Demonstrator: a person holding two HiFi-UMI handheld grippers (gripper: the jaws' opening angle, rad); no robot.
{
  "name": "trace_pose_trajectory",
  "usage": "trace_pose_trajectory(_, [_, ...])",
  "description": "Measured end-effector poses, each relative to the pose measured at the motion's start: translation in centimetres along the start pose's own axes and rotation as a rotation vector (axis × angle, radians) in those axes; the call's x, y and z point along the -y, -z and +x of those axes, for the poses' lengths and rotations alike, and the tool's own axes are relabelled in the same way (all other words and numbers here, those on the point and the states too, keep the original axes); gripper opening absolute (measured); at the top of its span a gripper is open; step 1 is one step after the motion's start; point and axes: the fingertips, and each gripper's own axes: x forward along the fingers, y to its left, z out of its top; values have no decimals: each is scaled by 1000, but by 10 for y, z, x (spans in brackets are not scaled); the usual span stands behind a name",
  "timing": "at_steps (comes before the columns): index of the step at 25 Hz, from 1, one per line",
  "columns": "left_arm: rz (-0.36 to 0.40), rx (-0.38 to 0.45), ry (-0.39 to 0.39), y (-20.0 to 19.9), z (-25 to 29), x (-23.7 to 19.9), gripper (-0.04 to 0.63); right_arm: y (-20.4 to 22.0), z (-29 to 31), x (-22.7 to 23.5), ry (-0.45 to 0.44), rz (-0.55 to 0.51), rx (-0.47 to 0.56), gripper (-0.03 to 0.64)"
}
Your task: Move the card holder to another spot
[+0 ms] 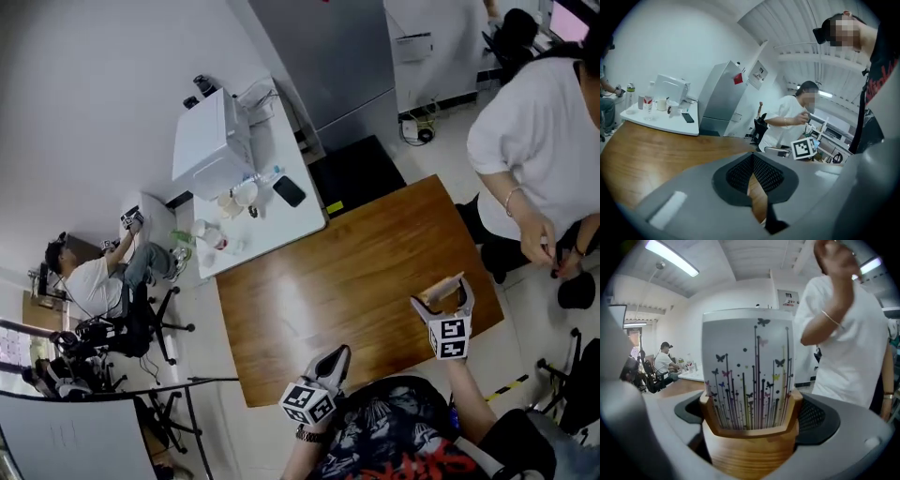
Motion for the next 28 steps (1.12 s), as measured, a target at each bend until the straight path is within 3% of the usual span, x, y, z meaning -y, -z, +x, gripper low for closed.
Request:
trace_pose_trajectory(5, [41, 54, 50, -39, -10, 12, 0, -44, -64, -21, 31, 51, -1, 565])
trace_pose_trajectory(10, [123, 111, 190, -77, 2, 34, 0, -87, -105, -13, 121, 21, 65, 565])
trace_pose_trajectory(13, [170, 120, 207, -91, -7, 43, 0, -98, -122, -19, 124, 7, 62, 565])
trace_pose_trajectory(21, [168, 222, 42, -109, -77, 0, 0, -155, -135, -62, 47, -50, 111, 565])
trace_pose_trajectory(28, [75, 284, -63, -101, -121, -27, 0, -167, -134, -83, 19, -61, 110, 565])
